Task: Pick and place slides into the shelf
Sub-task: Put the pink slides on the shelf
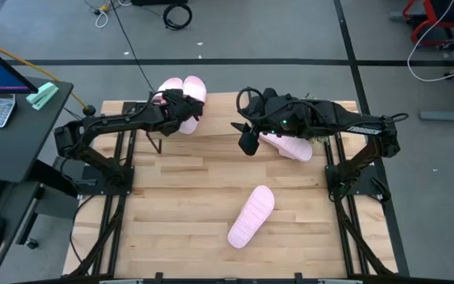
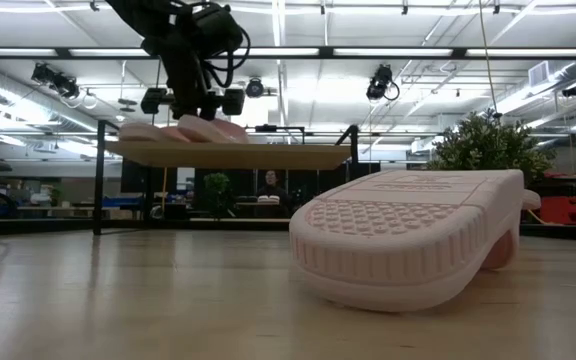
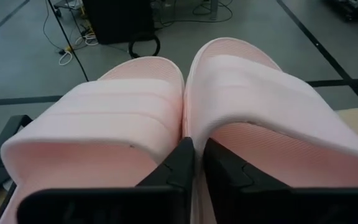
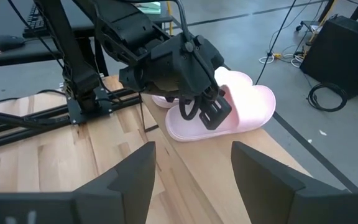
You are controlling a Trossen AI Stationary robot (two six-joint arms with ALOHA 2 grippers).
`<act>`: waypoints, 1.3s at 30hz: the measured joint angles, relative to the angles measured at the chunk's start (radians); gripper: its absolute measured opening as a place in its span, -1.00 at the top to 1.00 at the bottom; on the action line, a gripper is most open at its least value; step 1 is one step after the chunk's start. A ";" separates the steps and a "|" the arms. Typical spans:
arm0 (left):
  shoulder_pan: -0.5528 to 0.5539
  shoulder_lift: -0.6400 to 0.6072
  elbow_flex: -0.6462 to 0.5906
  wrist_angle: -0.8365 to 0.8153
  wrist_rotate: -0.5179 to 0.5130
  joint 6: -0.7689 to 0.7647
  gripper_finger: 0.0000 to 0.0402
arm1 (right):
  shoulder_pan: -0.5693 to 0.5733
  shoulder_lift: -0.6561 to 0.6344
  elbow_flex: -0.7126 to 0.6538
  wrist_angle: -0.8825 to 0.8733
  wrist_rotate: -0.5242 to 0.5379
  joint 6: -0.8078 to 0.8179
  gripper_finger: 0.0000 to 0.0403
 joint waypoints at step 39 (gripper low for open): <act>0.005 0.000 -0.002 0.128 0.051 0.132 -0.23 | 0.000 0.000 0.000 -0.026 0.000 -0.002 -0.07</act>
